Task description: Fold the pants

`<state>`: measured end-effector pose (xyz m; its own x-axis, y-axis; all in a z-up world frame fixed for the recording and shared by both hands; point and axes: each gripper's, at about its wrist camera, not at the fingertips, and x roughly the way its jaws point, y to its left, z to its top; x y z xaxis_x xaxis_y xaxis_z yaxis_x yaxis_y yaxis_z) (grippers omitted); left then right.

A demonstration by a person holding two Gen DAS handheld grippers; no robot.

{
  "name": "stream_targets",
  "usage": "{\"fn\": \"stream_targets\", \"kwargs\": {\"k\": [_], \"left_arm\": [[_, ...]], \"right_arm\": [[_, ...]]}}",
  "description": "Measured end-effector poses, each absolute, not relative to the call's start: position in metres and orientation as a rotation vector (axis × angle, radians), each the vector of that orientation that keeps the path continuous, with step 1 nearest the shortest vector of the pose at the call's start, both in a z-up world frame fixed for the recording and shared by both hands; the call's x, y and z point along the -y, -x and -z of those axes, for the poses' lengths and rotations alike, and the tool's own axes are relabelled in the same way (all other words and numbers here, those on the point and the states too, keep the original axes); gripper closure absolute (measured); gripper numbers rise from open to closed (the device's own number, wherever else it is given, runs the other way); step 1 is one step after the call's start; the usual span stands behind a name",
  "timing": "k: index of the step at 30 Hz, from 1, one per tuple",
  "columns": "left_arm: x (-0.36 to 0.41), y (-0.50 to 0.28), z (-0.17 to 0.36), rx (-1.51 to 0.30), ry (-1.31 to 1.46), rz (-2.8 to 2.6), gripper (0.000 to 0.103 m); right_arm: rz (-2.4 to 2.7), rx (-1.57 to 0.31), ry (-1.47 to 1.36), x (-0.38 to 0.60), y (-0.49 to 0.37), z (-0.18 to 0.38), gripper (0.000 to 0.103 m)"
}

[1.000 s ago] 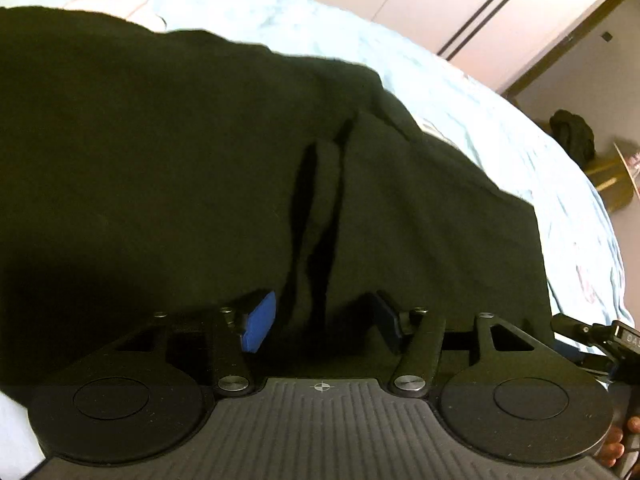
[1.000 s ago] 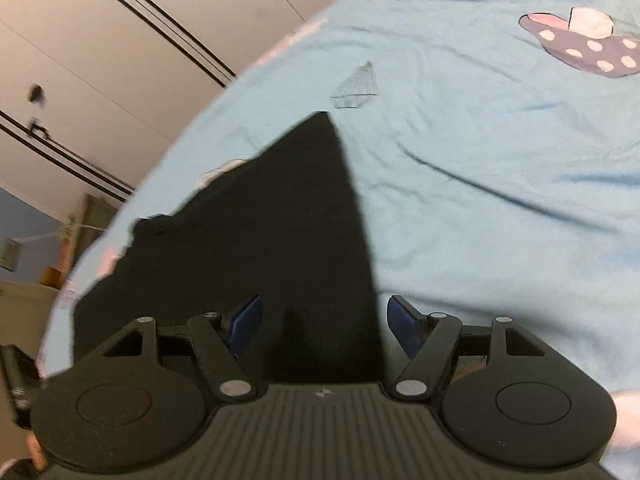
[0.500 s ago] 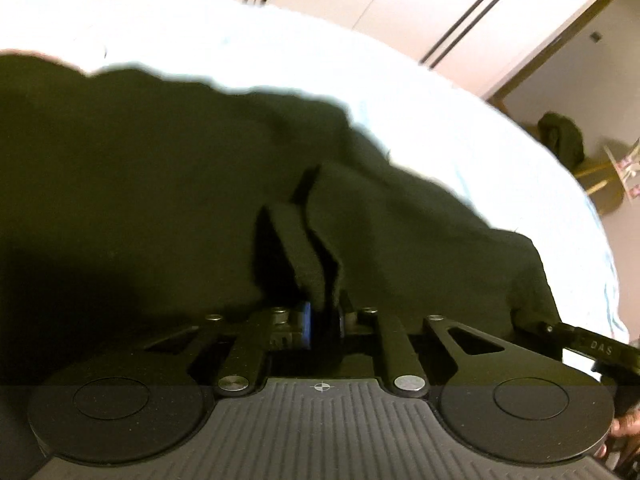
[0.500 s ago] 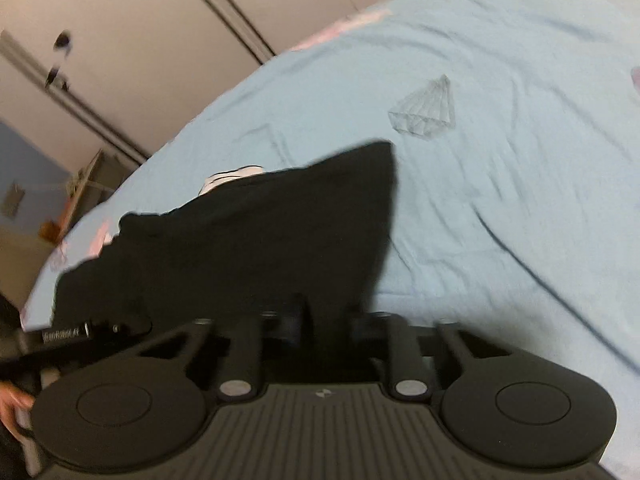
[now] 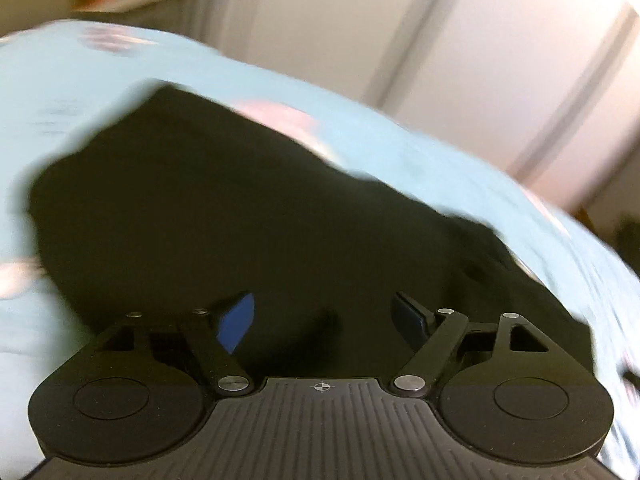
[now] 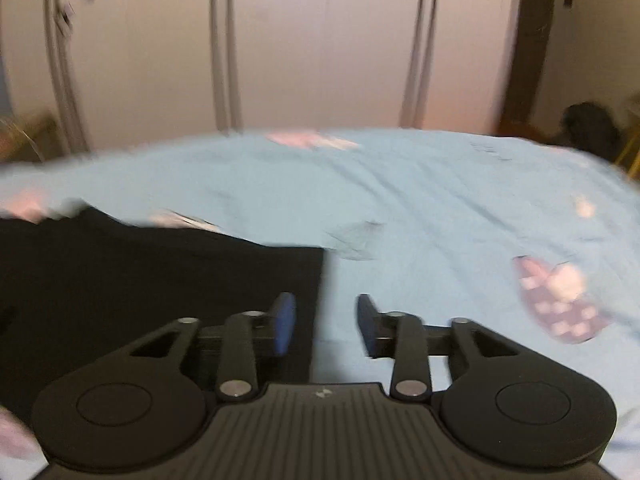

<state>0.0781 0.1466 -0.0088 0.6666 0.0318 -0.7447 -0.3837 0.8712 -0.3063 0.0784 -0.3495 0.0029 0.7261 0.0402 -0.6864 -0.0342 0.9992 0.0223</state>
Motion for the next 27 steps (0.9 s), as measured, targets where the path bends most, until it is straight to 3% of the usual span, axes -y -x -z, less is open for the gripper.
{"fn": "stream_targets", "kwargs": {"k": [4,7,10,12,13,14,22,23,25,27], "left_arm": [[-0.224,-0.054,0.012,-0.806,0.559,-0.447,0.024],[-0.276,-0.036,0.025,-0.822,0.675,-0.54,0.037],[-0.308,-0.029,0.038,-0.829,0.755,-0.565,0.039],[-0.32,-0.035,0.047,-0.847,0.763,-0.544,0.04],[-0.326,-0.035,0.053,-0.856,0.773,-0.519,0.042],[-0.331,-0.042,0.058,-0.86,0.788,-0.489,0.042],[-0.343,-0.061,0.081,-0.768,0.97,-0.414,0.036],[-0.345,-0.059,0.08,-0.763,0.981,-0.41,0.041],[-0.344,-0.057,0.081,-0.761,0.976,-0.405,0.062],[-0.344,-0.05,0.078,-0.727,0.978,-0.356,0.077]], "right_arm": [[-0.257,-0.824,-0.084,0.303,-0.065,0.002,0.047],[-0.32,-0.954,0.007,0.256,-0.067,0.033,0.047],[-0.33,-1.017,-0.02,0.241,-0.067,0.054,0.043],[-0.335,-0.992,-0.047,0.246,-0.065,0.05,0.027],[-0.323,-0.982,-0.079,0.25,-0.064,0.049,0.014],[-0.301,-0.98,-0.114,0.256,-0.064,0.05,0.01],[-0.226,-0.949,-0.284,0.273,-0.074,0.061,0.008],[-0.227,-0.948,-0.273,0.272,-0.072,0.061,0.007],[-0.222,-0.944,-0.26,0.269,-0.074,0.062,0.007],[-0.219,-0.941,-0.254,0.268,-0.071,0.061,0.007]]}}
